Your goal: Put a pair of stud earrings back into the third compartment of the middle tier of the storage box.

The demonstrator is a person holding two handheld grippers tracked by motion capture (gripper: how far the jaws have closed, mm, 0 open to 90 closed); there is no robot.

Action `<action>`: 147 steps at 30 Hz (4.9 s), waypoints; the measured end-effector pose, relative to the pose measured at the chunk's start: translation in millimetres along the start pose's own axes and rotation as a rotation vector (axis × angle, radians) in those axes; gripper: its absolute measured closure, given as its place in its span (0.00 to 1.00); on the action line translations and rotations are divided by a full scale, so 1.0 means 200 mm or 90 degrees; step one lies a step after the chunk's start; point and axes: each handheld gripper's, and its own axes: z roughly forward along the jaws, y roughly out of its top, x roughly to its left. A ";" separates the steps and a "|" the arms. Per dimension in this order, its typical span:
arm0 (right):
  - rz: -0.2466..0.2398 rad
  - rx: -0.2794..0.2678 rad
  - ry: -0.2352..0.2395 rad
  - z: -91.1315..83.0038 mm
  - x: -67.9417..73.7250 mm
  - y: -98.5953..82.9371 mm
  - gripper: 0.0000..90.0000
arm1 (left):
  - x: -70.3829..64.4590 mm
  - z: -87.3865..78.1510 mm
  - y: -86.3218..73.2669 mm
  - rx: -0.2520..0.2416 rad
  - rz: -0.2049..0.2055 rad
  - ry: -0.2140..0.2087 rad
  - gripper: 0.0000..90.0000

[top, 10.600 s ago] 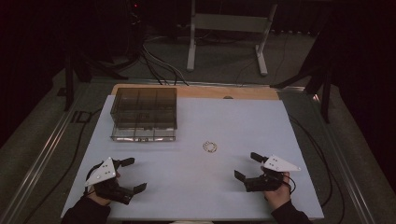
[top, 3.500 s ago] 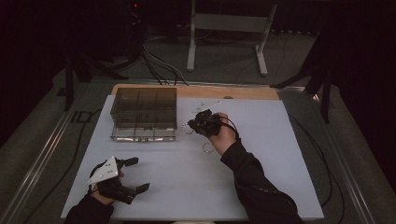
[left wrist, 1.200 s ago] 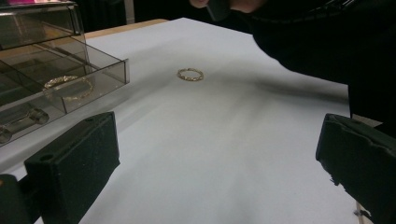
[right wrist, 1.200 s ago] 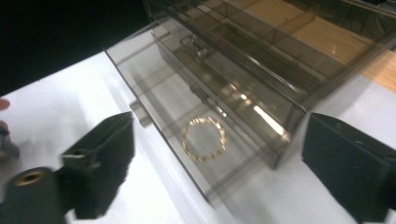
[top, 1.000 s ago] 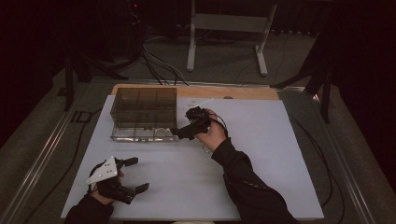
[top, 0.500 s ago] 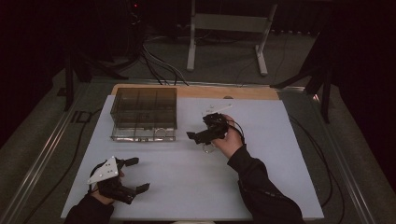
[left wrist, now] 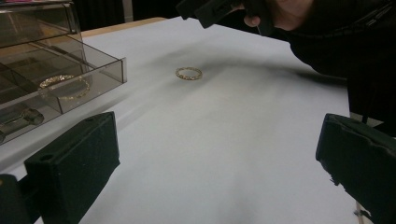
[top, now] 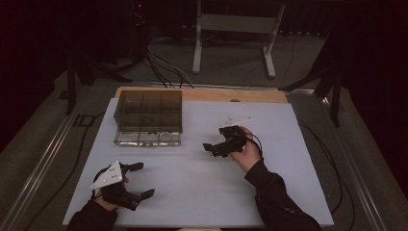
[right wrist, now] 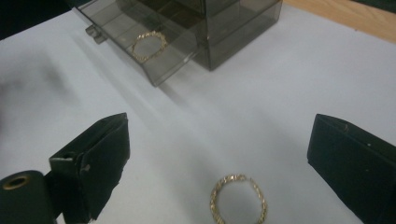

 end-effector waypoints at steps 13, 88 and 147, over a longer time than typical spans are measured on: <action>0.009 0.013 0.003 -0.01 0.00 -0.12 0.09 | 0.00 0.00 0.00 0.002 -0.003 0.002 0.01; -0.043 0.049 -0.084 0.03 0.06 -0.03 0.97 | 0.00 0.00 0.00 0.001 0.002 -0.003 0.01; -0.140 0.075 0.019 0.45 0.36 0.48 0.96 | -0.02 0.01 0.00 0.011 0.010 -0.010 0.01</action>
